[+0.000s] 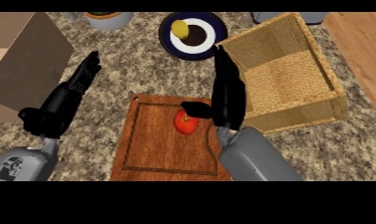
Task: Pick the tomato from the cutting board and place it in the basket
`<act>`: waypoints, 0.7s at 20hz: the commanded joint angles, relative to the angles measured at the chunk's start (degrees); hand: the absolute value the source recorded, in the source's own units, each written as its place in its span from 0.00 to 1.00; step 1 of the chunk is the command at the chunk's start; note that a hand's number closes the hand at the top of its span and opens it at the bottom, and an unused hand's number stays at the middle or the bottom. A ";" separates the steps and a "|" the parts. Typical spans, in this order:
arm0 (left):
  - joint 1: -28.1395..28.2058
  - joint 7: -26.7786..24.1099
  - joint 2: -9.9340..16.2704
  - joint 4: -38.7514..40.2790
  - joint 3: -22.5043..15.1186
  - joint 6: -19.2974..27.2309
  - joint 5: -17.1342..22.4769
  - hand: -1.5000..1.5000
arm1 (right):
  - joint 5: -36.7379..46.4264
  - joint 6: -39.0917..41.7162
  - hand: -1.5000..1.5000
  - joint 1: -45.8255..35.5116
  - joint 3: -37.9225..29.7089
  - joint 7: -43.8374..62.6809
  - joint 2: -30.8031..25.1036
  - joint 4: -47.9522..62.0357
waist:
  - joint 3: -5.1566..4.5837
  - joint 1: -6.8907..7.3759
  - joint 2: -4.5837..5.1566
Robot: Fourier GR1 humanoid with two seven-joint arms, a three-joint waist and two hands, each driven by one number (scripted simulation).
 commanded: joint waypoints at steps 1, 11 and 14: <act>0.36 0.10 -0.24 -0.48 -0.04 0.54 -0.30 0.50 | 3.88 14.11 0.00 -1.55 1.26 12.69 -0.27 3.74 | 0.84 -0.43 1.14; 0.50 -0.65 -0.72 -0.76 -0.33 -0.86 0.06 0.50 | -6.91 38.22 0.00 -12.58 4.08 41.41 0.28 -13.35 | 1.46 0.89 1.69; 0.16 -0.38 -0.77 -0.35 -0.22 0.40 -1.38 0.50 | -7.18 41.13 0.00 -10.85 3.72 41.56 0.27 -16.95 | 1.53 -0.14 1.85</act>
